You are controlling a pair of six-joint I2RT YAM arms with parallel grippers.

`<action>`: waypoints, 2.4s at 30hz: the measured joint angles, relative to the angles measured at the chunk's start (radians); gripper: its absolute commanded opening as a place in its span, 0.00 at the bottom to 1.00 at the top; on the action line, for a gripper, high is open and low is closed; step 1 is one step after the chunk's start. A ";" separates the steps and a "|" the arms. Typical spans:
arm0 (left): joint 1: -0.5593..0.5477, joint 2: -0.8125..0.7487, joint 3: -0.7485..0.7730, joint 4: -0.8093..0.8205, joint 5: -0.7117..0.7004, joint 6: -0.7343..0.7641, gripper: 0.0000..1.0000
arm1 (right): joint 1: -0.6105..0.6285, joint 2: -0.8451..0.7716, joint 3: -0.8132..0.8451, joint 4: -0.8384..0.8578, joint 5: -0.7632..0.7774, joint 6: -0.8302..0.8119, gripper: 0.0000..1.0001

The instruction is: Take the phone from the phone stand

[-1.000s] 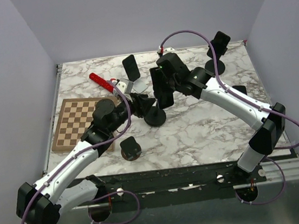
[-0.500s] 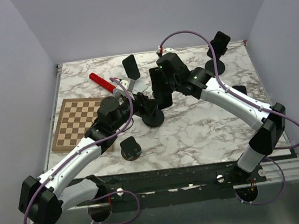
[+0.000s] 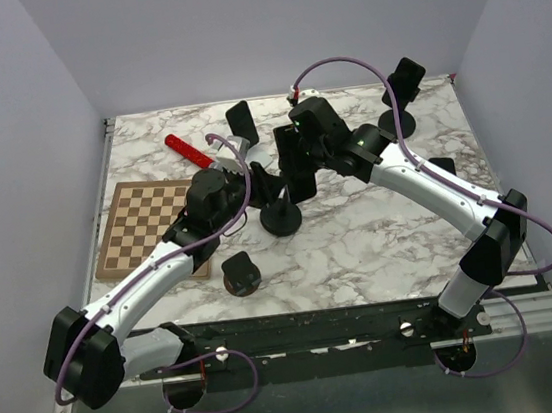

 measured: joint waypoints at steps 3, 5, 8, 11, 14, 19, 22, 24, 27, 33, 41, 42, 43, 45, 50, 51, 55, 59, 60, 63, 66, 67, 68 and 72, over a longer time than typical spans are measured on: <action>0.016 0.030 0.015 0.000 0.003 -0.001 0.53 | 0.000 0.000 0.000 0.001 -0.011 0.000 0.01; 0.025 0.044 0.021 0.006 0.017 -0.002 0.53 | 0.000 0.000 0.000 0.002 -0.016 0.000 0.01; 0.028 0.064 0.034 0.014 0.054 -0.002 0.50 | 0.000 0.000 0.000 0.003 -0.024 0.000 0.01; 0.028 0.084 0.040 0.021 0.091 -0.002 0.44 | -0.002 0.000 0.000 0.005 -0.029 0.000 0.01; 0.029 0.090 0.040 0.022 0.109 0.002 0.41 | -0.002 0.000 0.000 0.005 -0.033 -0.004 0.01; 0.036 0.097 0.043 0.022 0.122 0.006 0.23 | -0.003 0.000 0.000 0.005 -0.033 -0.011 0.01; 0.037 0.104 0.051 0.020 0.141 0.013 0.10 | -0.006 0.000 0.000 0.006 -0.033 -0.023 0.01; 0.040 0.106 0.051 0.024 0.153 0.021 0.03 | -0.021 0.000 0.000 0.006 -0.044 -0.035 0.01; 0.044 0.111 0.051 0.036 0.178 0.036 0.00 | -0.048 -0.004 -0.006 0.015 -0.110 -0.076 0.01; 0.057 0.146 0.051 0.105 0.302 0.074 0.00 | -0.150 -0.046 -0.061 0.036 -0.350 -0.161 0.01; 0.069 0.159 0.049 0.134 0.447 0.096 0.00 | -0.264 -0.057 -0.121 0.056 -0.681 -0.226 0.01; 0.072 0.161 0.049 0.138 0.461 0.095 0.00 | -0.269 -0.057 -0.122 0.059 -0.703 -0.237 0.01; 0.075 0.165 0.049 0.144 0.481 0.093 0.00 | -0.273 -0.057 -0.125 0.063 -0.717 -0.248 0.01; 0.080 0.168 0.049 0.148 0.503 0.093 0.00 | -0.278 -0.057 -0.129 0.074 -0.743 -0.270 0.01; 0.080 0.168 0.049 0.154 0.525 0.092 0.06 | -0.280 -0.056 -0.132 0.090 -0.767 -0.276 0.01; 0.080 0.168 0.049 0.155 0.530 0.093 0.18 | -0.280 -0.055 -0.132 0.092 -0.766 -0.272 0.01; 0.080 0.165 0.049 0.156 0.531 0.094 0.46 | -0.276 -0.055 -0.132 0.094 -0.742 -0.242 0.01; 0.074 0.146 0.049 0.138 0.518 0.084 0.55 | -0.242 -0.055 -0.132 0.106 -0.658 -0.211 0.01; 0.074 0.142 0.048 0.132 0.513 0.079 0.54 | -0.228 -0.056 -0.132 0.109 -0.626 -0.208 0.01; 0.074 0.142 0.048 0.112 0.493 0.067 0.53 | -0.186 -0.056 -0.130 0.113 -0.526 -0.205 0.01; 0.074 0.142 0.048 0.105 0.462 0.063 0.49 | -0.146 -0.056 -0.121 0.113 -0.435 -0.190 0.01; 0.073 0.142 0.048 0.103 0.451 0.061 0.48 | -0.133 -0.056 -0.117 0.112 -0.412 -0.185 0.01; 0.072 0.142 0.048 0.101 0.438 0.061 0.48 | -0.119 -0.055 -0.113 0.108 -0.384 -0.180 0.01; 0.068 0.142 0.048 0.092 0.402 0.061 0.40 | -0.079 -0.052 -0.095 0.096 -0.285 -0.170 0.01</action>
